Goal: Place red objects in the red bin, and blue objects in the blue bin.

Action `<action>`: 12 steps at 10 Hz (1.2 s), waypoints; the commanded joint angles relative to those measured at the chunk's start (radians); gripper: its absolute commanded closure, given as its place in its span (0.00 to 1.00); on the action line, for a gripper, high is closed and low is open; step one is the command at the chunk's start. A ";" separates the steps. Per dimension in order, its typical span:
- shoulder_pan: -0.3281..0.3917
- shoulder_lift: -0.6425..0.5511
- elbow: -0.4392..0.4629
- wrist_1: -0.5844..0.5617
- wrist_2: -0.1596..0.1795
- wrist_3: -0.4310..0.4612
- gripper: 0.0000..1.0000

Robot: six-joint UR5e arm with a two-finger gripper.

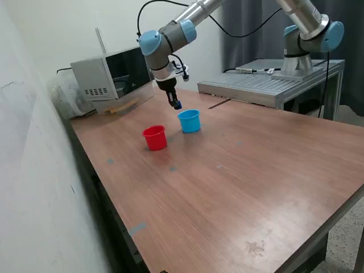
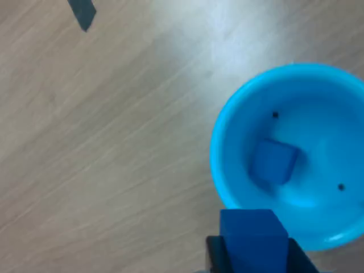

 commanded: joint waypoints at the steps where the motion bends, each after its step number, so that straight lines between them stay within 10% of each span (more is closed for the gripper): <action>1: 0.012 -0.015 0.035 0.013 0.011 -0.021 1.00; 4: 0.010 -0.035 0.057 0.011 0.131 -0.050 1.00; 10: 0.009 -0.035 0.055 0.007 0.133 -0.093 1.00; 11: 0.009 -0.035 0.055 0.008 0.133 -0.096 0.00; 12: 0.009 -0.035 0.054 0.007 0.133 -0.098 0.00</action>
